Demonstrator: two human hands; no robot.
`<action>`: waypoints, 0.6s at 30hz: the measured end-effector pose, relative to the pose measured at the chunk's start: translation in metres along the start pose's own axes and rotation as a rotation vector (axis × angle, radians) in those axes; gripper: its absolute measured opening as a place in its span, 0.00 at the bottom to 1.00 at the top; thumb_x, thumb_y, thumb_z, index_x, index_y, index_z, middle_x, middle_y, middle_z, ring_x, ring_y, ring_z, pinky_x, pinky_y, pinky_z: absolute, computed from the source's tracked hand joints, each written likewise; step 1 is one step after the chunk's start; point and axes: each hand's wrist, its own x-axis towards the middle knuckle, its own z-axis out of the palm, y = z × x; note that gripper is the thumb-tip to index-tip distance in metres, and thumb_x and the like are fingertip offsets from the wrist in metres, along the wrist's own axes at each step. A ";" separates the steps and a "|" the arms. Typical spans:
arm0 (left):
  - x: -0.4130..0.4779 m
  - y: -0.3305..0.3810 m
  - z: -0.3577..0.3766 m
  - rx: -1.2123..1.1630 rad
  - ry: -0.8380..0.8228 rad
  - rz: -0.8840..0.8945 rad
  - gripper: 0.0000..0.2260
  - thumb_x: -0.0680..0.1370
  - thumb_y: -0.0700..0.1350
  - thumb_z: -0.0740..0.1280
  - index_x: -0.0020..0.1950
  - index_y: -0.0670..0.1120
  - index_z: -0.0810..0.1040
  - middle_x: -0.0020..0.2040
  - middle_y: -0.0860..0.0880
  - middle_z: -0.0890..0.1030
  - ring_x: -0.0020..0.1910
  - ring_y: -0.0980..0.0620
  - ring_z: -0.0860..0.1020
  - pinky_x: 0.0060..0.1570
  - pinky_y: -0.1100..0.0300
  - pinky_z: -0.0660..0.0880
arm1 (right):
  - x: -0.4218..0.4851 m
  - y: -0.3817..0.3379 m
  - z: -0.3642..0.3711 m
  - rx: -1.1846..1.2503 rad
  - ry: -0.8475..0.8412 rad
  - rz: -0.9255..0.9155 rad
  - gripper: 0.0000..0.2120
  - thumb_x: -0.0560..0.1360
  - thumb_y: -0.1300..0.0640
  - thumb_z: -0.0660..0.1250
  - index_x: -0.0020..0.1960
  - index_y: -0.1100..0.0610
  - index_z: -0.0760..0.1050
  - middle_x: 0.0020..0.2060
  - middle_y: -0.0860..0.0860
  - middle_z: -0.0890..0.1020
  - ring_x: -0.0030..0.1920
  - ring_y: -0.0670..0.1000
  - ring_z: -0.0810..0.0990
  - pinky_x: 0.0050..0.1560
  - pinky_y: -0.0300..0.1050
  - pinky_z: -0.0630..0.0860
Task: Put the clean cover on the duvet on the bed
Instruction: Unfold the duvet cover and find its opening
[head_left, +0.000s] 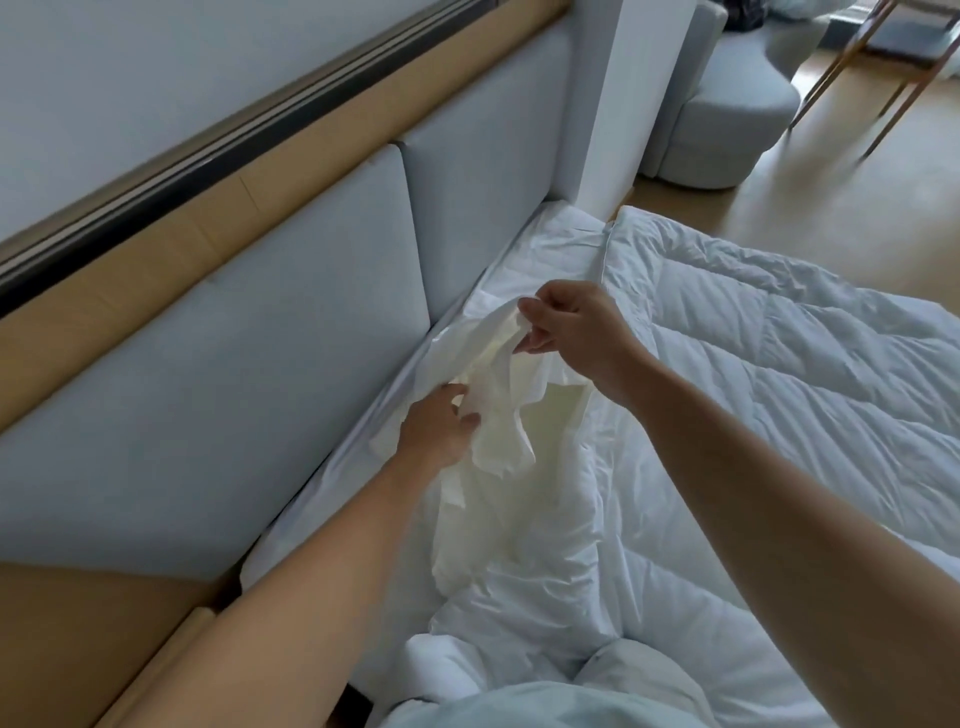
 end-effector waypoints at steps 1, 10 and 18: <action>0.003 -0.001 -0.001 -0.021 -0.005 -0.030 0.23 0.79 0.52 0.69 0.74 0.50 0.72 0.68 0.50 0.78 0.63 0.48 0.78 0.60 0.56 0.74 | -0.001 0.000 -0.004 0.031 0.002 0.003 0.12 0.82 0.62 0.66 0.46 0.71 0.76 0.32 0.59 0.80 0.38 0.55 0.87 0.54 0.58 0.82; 0.002 0.025 -0.002 -1.010 -0.024 -0.182 0.06 0.83 0.40 0.63 0.52 0.48 0.79 0.51 0.47 0.83 0.50 0.47 0.82 0.50 0.51 0.81 | -0.003 0.018 -0.026 0.031 0.141 0.026 0.12 0.81 0.58 0.66 0.39 0.60 0.76 0.26 0.49 0.80 0.38 0.55 0.86 0.53 0.60 0.82; -0.018 0.032 -0.090 -1.014 0.146 0.048 0.09 0.85 0.38 0.61 0.46 0.46 0.74 0.42 0.44 0.76 0.39 0.49 0.73 0.41 0.56 0.72 | 0.004 0.022 -0.029 -0.442 0.368 0.041 0.14 0.79 0.53 0.64 0.39 0.60 0.79 0.35 0.54 0.83 0.38 0.55 0.82 0.44 0.53 0.82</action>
